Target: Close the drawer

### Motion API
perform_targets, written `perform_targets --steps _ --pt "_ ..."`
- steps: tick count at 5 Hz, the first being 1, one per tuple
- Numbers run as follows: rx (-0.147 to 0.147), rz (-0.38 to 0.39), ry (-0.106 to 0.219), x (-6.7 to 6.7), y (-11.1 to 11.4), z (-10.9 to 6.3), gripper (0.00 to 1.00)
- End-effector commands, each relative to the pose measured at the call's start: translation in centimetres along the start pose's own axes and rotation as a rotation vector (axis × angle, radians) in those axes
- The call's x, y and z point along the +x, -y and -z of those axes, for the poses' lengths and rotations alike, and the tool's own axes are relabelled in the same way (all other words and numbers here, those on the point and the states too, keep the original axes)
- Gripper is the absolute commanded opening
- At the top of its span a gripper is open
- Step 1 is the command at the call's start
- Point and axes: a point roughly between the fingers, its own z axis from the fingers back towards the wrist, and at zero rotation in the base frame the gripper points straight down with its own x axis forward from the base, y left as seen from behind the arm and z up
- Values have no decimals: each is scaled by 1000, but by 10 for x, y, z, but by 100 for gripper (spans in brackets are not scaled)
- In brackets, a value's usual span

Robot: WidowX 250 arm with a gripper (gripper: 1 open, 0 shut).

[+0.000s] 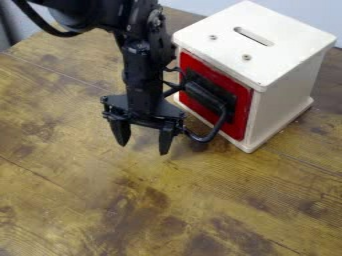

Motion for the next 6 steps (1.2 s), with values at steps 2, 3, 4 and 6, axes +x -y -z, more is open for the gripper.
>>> perform_targets --steps 2,3,4,6 --pt "-23 64 84 28 13 -38 100" --pt "-20 14 95 40 29 -31 100" --pt "-74 44 153 47 36 -41 100" --pt "-144 90 279 59 36 -57 100"
